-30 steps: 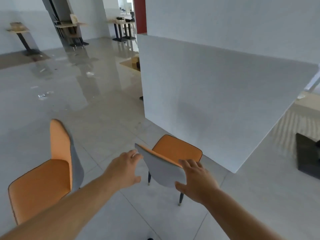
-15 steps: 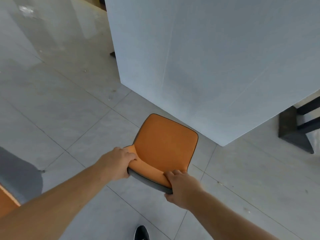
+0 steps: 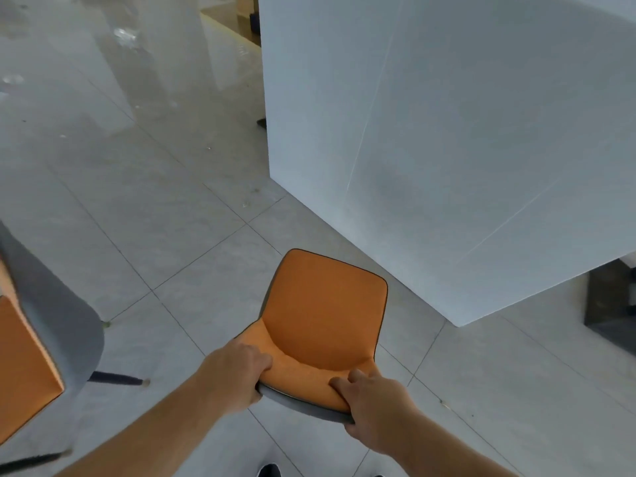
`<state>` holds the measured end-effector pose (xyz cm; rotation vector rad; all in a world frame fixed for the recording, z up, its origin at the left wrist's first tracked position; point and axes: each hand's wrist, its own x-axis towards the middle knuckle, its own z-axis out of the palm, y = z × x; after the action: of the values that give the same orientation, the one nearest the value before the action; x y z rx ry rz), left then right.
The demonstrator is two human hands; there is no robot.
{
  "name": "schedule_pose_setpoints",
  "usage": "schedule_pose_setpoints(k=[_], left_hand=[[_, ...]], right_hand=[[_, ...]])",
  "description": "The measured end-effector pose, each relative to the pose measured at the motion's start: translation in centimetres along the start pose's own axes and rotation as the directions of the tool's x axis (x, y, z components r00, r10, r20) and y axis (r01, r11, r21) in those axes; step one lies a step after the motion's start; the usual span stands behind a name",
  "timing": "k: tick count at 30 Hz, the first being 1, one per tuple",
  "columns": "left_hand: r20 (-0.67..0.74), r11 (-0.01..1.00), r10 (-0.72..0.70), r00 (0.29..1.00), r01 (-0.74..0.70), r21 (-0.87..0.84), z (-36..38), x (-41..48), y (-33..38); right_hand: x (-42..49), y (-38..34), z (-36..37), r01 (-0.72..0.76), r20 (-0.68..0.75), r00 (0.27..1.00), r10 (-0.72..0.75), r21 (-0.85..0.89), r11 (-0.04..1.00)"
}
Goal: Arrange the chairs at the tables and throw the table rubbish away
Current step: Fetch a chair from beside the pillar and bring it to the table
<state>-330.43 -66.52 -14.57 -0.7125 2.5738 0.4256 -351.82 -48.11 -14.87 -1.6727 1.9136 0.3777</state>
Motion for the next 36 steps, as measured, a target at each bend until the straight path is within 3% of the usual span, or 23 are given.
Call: schedule_pose_setpoints(k=[7,15,26,36], left_hand=[[0.003,0.945,-0.291,0.957,0.288,-0.155,4.5,-7.4,6.4],[0.043,0.713,-0.622,0.782,0.589,-0.382,11.8,-16.2,14.2],[0.139,0.355,-0.848,0.511,0.744,-0.566,22.5,-34.7,14.3],[0.372,-0.117,-0.904,0.211,0.714,-0.690,30.6,-50.7,14.4]], right_hand=[[-1.3,1.8,0.0,0.319,-0.018,0.945,-0.327,-0.178,0.931],[-1.7,-1.6,0.0,0.538,0.078,0.830,-0.552,-0.367,0.759],[-2.9,-23.1,5.8,0.769,0.325,0.597,-0.734,-0.491,0.408],[-6.5,-46.0,10.6,0.887,0.567,0.287,-0.772,-0.462,-0.009]])
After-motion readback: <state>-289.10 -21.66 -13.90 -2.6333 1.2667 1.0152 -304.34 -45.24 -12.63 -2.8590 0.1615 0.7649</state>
